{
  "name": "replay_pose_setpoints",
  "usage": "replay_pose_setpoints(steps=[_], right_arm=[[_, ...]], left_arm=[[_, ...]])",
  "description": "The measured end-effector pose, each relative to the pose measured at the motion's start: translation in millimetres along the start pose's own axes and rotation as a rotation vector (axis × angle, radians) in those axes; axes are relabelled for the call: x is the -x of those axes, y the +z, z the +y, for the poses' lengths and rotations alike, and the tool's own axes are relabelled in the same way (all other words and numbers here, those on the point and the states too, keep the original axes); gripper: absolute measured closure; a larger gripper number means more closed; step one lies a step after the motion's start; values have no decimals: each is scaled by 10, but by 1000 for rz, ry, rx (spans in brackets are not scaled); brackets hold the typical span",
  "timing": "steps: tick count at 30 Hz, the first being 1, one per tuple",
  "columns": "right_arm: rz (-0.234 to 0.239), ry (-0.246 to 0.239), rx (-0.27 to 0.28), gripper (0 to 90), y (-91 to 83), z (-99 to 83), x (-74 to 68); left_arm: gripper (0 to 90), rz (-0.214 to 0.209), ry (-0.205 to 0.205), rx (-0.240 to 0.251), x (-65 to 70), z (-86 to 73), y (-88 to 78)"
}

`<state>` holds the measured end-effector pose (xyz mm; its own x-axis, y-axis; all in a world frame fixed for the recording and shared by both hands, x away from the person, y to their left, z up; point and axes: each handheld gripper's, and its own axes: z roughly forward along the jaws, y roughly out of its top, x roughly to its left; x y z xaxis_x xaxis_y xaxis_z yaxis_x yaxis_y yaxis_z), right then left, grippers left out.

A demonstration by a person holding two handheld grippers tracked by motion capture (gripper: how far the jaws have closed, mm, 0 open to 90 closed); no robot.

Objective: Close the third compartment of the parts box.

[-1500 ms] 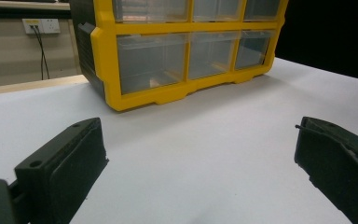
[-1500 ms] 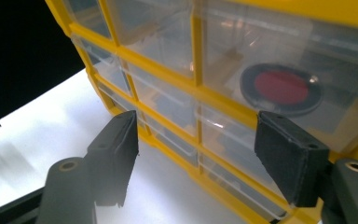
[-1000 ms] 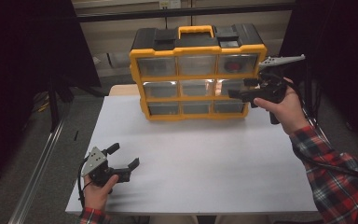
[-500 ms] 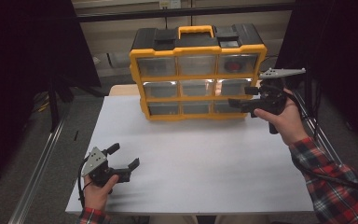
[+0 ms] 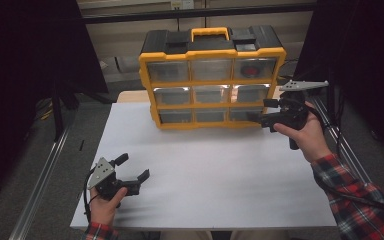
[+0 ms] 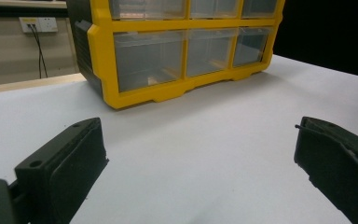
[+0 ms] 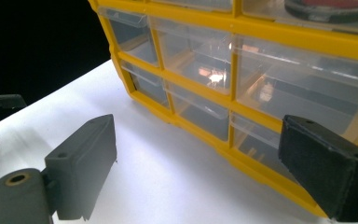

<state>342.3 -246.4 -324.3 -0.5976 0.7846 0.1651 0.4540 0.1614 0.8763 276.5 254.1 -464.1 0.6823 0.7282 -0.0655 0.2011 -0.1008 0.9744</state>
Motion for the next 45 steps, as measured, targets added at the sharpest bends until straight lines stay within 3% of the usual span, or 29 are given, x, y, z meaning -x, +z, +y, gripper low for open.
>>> replay_pose_setpoints(steps=[25, 45], right_arm=[[11, 8, 16, 112, -69, -288, -43], [11, 34, 25, 108, -122, -622, -38]], left_arm=[[19, 1, 1, 2, -2, 1, -3], [19, 2, 1, 2, 4, 2, -3]])
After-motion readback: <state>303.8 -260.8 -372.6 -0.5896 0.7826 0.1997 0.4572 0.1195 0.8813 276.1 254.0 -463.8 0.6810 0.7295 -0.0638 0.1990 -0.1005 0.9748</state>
